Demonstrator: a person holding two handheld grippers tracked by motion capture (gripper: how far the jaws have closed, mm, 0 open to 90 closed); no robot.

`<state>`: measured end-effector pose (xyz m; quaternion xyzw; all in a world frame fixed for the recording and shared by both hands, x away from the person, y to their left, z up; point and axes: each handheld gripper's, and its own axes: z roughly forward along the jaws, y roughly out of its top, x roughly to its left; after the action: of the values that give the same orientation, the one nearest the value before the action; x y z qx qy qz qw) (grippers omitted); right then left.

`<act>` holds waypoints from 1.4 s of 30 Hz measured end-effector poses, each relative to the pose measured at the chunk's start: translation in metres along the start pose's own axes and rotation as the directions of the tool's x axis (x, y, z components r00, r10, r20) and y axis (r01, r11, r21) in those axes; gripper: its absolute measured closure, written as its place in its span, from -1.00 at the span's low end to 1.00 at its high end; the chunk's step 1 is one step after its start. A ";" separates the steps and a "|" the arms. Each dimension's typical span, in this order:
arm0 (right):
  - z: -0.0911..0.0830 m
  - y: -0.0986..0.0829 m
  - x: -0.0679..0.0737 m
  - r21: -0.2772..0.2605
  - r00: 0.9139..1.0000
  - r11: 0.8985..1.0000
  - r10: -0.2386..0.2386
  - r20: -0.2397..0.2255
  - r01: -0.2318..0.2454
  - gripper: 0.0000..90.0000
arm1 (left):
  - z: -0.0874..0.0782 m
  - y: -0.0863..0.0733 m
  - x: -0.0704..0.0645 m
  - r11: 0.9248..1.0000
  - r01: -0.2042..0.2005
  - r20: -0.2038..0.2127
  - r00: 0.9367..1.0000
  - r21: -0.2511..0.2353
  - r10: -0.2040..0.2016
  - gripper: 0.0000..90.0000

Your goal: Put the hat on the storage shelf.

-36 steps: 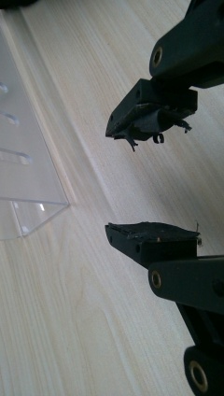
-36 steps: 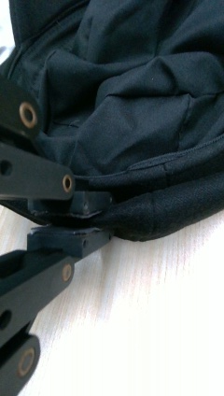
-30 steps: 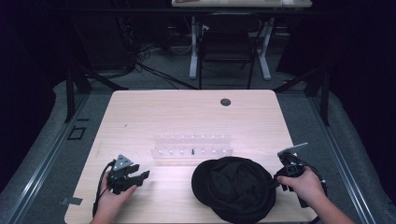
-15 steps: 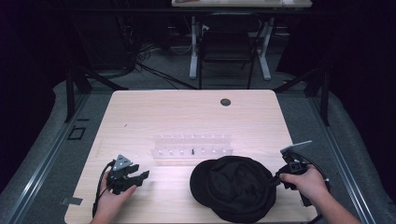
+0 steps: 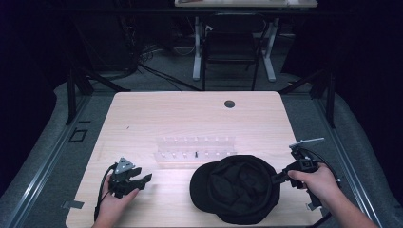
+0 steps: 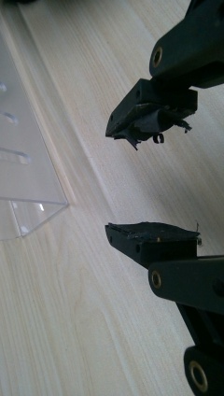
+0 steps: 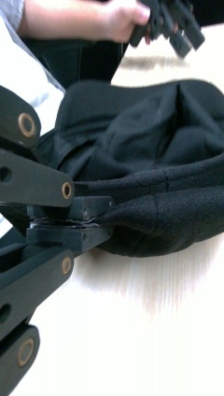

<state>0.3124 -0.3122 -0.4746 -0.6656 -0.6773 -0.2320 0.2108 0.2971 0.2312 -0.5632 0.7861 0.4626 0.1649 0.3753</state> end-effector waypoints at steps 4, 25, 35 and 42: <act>-0.007 0.001 0.009 0.010 1.000 1.000 -0.013 -0.025 0.014 0.96 | -0.001 0.000 0.000 1.000 0.000 -0.001 1.000 0.009 0.000 0.04; -0.023 -0.002 0.040 -0.057 0.983 0.998 -0.045 -0.179 0.036 0.96 | 0.000 0.000 0.001 1.000 0.001 0.005 1.000 0.011 -0.001 0.03; -0.033 -0.001 0.053 -0.071 0.972 0.995 -0.079 -0.219 0.065 0.96 | 0.000 0.000 0.001 1.000 0.000 0.005 1.000 0.013 0.000 0.03; -0.042 -0.001 0.069 -0.087 0.961 0.992 -0.107 -0.256 0.088 0.96 | 0.000 0.000 0.001 1.000 -0.002 0.006 1.000 0.013 0.002 0.03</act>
<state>0.3084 -0.2814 -0.3999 -0.6027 -0.6664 -0.3529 0.2611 0.2974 0.2319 -0.5634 0.7895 0.4618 0.1598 0.3713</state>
